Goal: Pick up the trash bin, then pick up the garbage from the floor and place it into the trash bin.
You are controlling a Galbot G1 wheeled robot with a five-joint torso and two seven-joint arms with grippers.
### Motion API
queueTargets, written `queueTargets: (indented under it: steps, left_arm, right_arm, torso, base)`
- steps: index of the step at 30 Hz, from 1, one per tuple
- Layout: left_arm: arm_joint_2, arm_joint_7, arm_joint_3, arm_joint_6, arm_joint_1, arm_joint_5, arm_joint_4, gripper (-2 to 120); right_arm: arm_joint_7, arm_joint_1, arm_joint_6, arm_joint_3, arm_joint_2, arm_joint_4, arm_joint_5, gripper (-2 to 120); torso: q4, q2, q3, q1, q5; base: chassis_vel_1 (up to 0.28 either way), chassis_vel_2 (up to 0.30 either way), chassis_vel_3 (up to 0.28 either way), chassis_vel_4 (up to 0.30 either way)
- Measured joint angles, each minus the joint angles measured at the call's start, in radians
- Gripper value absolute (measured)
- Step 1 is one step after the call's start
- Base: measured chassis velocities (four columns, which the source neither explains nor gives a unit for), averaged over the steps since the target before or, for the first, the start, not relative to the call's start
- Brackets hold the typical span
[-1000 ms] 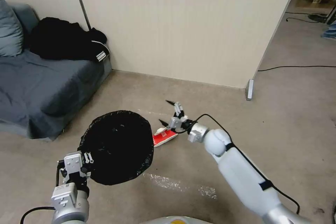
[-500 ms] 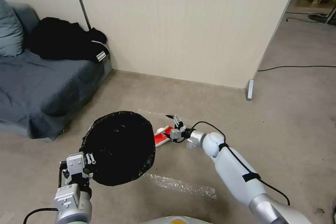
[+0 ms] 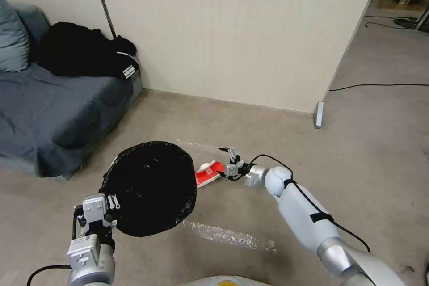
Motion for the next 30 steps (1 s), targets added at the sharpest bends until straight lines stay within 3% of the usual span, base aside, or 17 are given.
queueTargets:
  steps: [20,30]
  left_arm:
    - [-0.001,-0.001,0.019,-0.001,0.008,0.022,-0.005,1]
    - [-0.004,-0.002,0.018,-0.002,0.014,0.026,-0.014,1]
  right_arm:
    - [0.030,0.036,-0.009,-0.015,0.059,-0.084,0.057,100]
    - [0.028,0.029,-0.021,-0.043,0.063,-0.049,0.080,100]
  torso:
    - [0.0000,0.000,0.000,0.000,0.0000]
    - [0.0000,0.000,0.000,0.000,0.0000]
  base:
    - [0.000,0.000,0.000,0.000]
    - [0.000,0.000,0.000,0.000]
